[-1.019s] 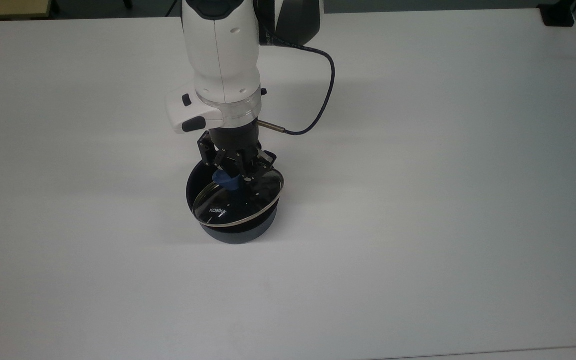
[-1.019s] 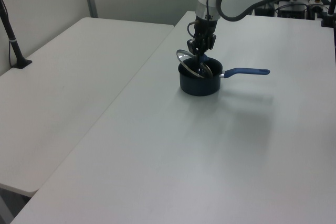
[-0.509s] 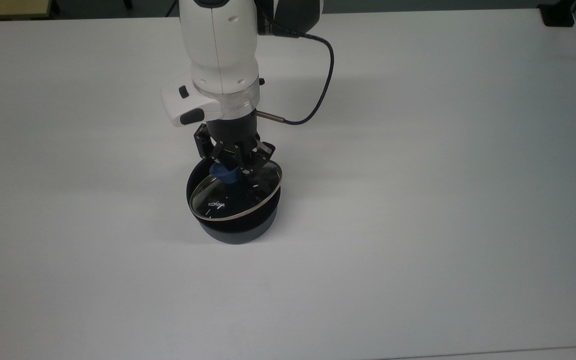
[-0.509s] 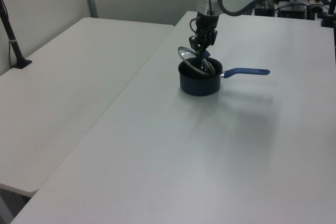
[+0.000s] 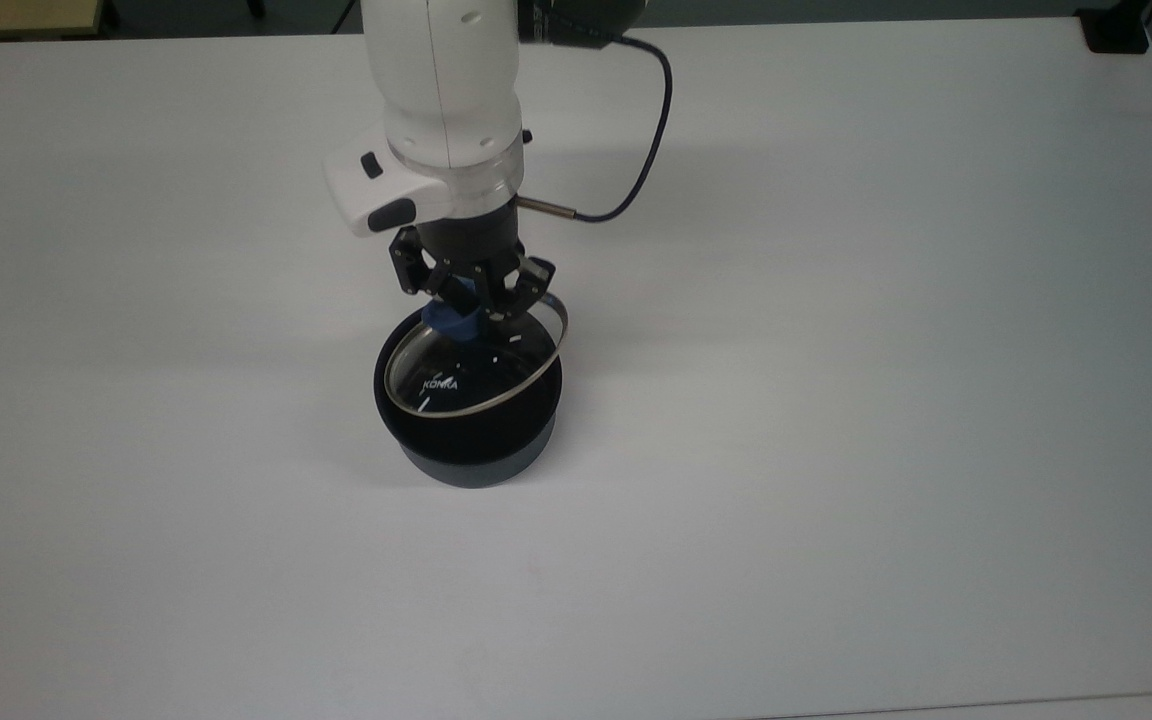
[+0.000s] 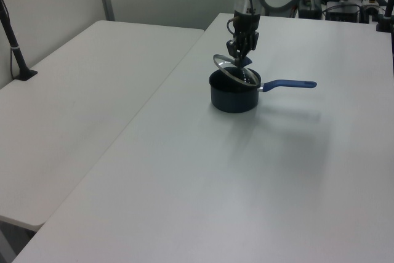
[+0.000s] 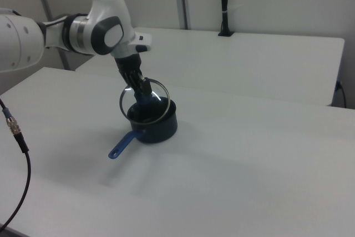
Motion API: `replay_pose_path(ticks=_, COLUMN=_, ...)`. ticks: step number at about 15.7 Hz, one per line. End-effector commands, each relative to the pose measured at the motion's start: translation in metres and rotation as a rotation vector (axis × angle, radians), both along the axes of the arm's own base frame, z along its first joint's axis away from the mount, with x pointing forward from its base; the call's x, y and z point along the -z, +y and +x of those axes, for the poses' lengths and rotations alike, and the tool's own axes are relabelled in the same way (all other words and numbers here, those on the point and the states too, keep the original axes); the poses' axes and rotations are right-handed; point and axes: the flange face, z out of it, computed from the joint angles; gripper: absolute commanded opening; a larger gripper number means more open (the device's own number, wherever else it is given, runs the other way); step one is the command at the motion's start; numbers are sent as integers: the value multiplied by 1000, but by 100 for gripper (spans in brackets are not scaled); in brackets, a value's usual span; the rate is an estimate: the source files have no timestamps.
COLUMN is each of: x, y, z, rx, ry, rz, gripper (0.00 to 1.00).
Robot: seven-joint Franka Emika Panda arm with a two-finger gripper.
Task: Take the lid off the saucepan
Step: 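Lift the glass lid up off the saucepan rim, then carry the lid beside the saucepan and lower it onto the table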
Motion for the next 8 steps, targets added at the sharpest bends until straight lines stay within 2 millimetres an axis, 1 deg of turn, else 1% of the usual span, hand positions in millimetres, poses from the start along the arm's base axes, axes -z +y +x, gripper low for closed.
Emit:
replay_pose_path(ticks=1, x=-40, y=1, z=-29, rx=-68, ry=55, rz=-17, gripper=0)
replay_pose_path(ticks=2, x=-49, y=3, z=-35, rx=-91, ry=68, rz=-19, gripper=0)
replay_pose_path(ticks=4, x=-51, y=28, z=-46, rx=-153, ry=114, rz=-15, gripper=0)
replay_pose_path(ticks=6, x=-48, y=47, z=-59, rx=-194, ry=163, rz=-20, gripper=0)
replay_pose_path(ticks=8, x=-40, y=76, z=-73, rx=-252, ry=202, rz=-33, gripper=0)
